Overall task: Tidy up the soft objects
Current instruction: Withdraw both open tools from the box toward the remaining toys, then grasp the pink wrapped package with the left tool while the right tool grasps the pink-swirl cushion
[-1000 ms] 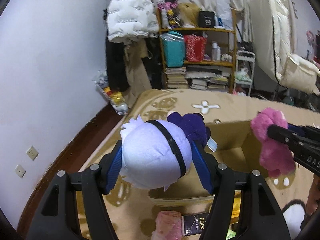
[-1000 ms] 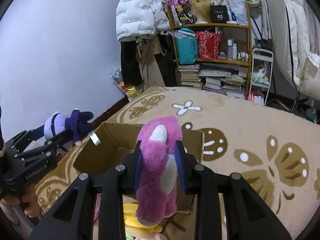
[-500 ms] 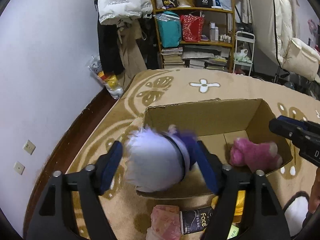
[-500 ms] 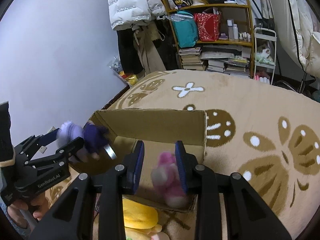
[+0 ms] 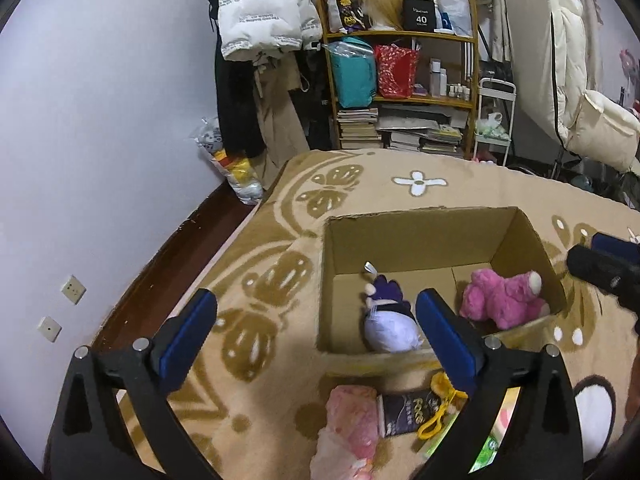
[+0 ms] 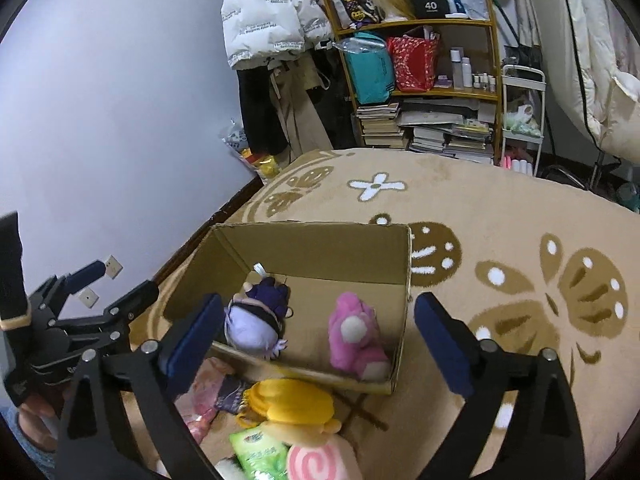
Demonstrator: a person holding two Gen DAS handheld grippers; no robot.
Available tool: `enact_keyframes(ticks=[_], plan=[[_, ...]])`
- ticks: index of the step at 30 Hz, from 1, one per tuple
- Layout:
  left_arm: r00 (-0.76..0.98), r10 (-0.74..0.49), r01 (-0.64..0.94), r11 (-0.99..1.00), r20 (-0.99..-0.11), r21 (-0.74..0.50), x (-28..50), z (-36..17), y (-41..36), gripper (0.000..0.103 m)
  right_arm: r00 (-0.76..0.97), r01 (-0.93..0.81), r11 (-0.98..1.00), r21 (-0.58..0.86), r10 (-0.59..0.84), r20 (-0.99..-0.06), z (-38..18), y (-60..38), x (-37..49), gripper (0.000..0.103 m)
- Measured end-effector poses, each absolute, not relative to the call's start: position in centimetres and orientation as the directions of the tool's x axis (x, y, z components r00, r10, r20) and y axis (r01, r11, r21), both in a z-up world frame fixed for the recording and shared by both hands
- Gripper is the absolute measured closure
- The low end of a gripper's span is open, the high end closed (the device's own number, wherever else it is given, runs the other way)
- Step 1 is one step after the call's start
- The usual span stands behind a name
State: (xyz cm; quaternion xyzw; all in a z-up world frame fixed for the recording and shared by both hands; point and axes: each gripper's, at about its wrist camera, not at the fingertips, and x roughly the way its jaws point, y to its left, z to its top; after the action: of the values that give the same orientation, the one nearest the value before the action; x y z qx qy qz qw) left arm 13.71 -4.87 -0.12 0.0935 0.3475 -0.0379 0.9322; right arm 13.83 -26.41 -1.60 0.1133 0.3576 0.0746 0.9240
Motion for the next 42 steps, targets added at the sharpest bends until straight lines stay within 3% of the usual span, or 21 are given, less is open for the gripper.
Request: enact_keyframes(ticks=[19, 42], plan=[[0.695, 0.013, 0.137, 0.979, -0.719, 0.15, 7.1, 1.1, -2.4, 0.002, 0.721, -0.041, 0.965, 0.26, 0.209, -0.661, 0.5, -25.0, 5.7, 0.001], [0.572, 0.041, 0.168, 0.972, -0.819, 0.166, 7.9, -4.4, -1.8, 0.002, 0.642, -0.012, 0.98, 0.197, 0.159, -0.75, -5.4, -23.6, 3.9, 0.001]])
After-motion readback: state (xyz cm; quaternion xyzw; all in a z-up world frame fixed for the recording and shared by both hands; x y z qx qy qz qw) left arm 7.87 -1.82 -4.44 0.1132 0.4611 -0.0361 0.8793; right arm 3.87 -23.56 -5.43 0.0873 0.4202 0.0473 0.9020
